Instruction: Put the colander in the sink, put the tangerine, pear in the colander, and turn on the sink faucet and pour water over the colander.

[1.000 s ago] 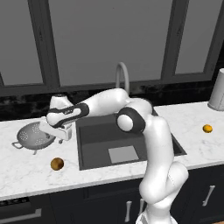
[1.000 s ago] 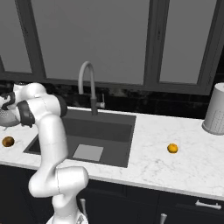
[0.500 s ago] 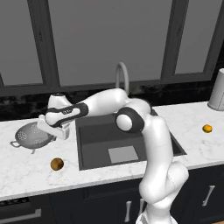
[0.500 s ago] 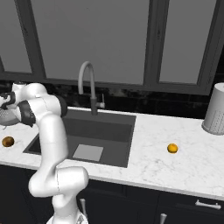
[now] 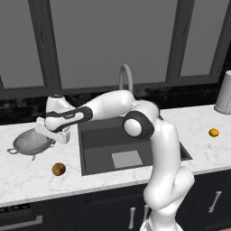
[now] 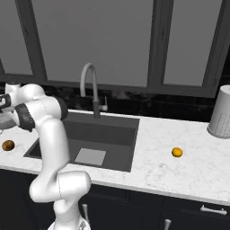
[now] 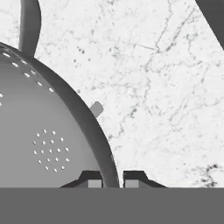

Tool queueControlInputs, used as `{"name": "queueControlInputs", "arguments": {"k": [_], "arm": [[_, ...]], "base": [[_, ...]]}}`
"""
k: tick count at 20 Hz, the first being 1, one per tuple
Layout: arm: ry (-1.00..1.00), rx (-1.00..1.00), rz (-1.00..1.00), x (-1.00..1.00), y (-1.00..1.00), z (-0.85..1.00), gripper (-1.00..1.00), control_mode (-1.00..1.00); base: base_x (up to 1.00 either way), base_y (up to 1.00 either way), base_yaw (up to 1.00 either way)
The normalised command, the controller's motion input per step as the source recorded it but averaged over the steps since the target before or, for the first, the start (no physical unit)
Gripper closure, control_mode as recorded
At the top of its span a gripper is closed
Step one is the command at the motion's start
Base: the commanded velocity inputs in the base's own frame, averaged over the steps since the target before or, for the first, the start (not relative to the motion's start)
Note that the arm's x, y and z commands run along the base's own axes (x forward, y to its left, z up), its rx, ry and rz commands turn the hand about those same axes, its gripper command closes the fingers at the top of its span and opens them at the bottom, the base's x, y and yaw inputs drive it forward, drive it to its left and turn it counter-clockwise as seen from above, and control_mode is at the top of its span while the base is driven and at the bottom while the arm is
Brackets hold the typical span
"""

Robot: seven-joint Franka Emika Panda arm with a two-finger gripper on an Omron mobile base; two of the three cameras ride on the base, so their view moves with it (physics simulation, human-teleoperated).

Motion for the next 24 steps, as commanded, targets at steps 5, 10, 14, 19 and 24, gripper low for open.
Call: {"name": "queueControlInputs", "arguments": {"k": [5, 10, 14, 19, 24], "arm": [[0.00, 0.08, -0.01, -0.45, -0.22, 0.49, 1.00, -1.00], [0.00, 0.05, -0.05, -0.24, -0.41, 0.38, 1.00, -1.00], [-0.01, 0.09, -0.04, -0.43, -0.41, 0.41, 1.00, -1.00], [-0.02, 0.06, -0.02, -0.71, -0.40, 0.40, 1.00, -1.00], [0.07, 0.09, -0.04, -0.50, -0.50, 0.41, 1.00, -1.00]], "base": [[0.00, 0.00, 0.00], [0.00, 0.00, 0.00], [0.00, 0.00, 0.00], [0.00, 0.00, 0.00], [0.00, 0.00, 0.00]]}}
